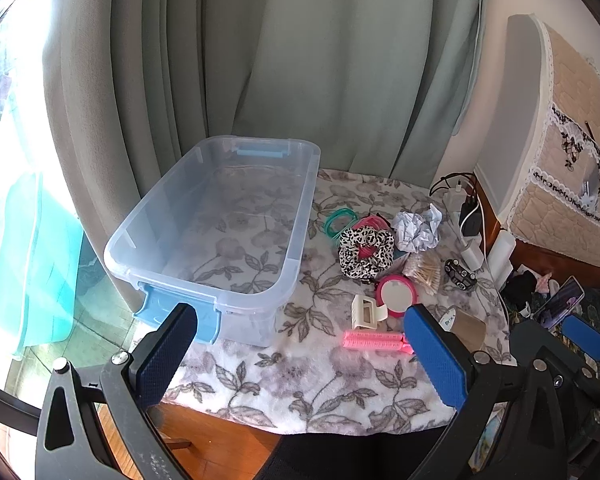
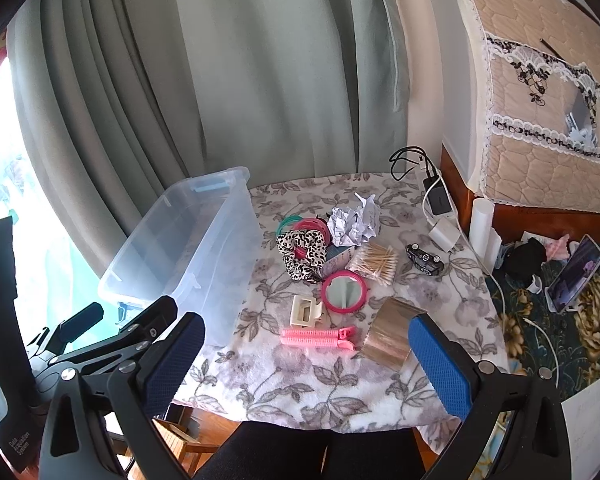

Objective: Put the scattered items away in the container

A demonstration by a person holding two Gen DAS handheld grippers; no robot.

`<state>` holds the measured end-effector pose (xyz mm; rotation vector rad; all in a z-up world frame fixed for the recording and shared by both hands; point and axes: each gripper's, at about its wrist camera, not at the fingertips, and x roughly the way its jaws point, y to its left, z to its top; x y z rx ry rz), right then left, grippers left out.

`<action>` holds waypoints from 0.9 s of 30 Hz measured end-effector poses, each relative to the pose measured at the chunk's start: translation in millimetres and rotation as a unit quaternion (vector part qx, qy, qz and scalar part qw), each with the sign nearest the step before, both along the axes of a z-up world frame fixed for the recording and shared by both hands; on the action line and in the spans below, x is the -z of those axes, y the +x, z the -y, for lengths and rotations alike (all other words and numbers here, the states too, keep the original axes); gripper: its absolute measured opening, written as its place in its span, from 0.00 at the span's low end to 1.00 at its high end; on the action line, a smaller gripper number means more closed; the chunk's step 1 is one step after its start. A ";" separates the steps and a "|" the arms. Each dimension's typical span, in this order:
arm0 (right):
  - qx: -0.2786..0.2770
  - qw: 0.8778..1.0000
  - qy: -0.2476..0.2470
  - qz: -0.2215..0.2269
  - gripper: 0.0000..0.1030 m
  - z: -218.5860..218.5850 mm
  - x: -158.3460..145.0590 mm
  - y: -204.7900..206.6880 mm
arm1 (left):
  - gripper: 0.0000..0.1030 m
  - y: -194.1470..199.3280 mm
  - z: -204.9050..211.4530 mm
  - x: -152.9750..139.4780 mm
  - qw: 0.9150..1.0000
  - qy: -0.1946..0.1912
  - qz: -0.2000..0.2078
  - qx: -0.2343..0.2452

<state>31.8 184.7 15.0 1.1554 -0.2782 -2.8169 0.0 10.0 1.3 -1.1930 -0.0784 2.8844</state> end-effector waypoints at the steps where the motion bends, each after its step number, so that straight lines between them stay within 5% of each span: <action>1: 0.001 1.000 -0.001 0.000 1.00 -0.8 0.5 -0.1 | 1.00 0.2 -1.1 0.1 1.000 -0.001 -0.002 0.000; 12: -0.002 0.999 -0.042 -0.003 1.00 -24.7 12.0 -3.1 | 1.00 -3.7 -16.9 2.8 0.999 -0.008 -0.023 0.021; 18: 0.045 0.997 -0.060 -0.021 1.00 -66.8 26.7 -1.1 | 1.00 -12.2 -31.3 17.0 0.999 -0.010 -0.010 0.043; 27: 0.055 0.989 -0.121 0.072 1.00 -104.5 83.1 -15.6 | 1.00 -28.8 -72.3 60.1 0.992 -0.034 0.055 0.109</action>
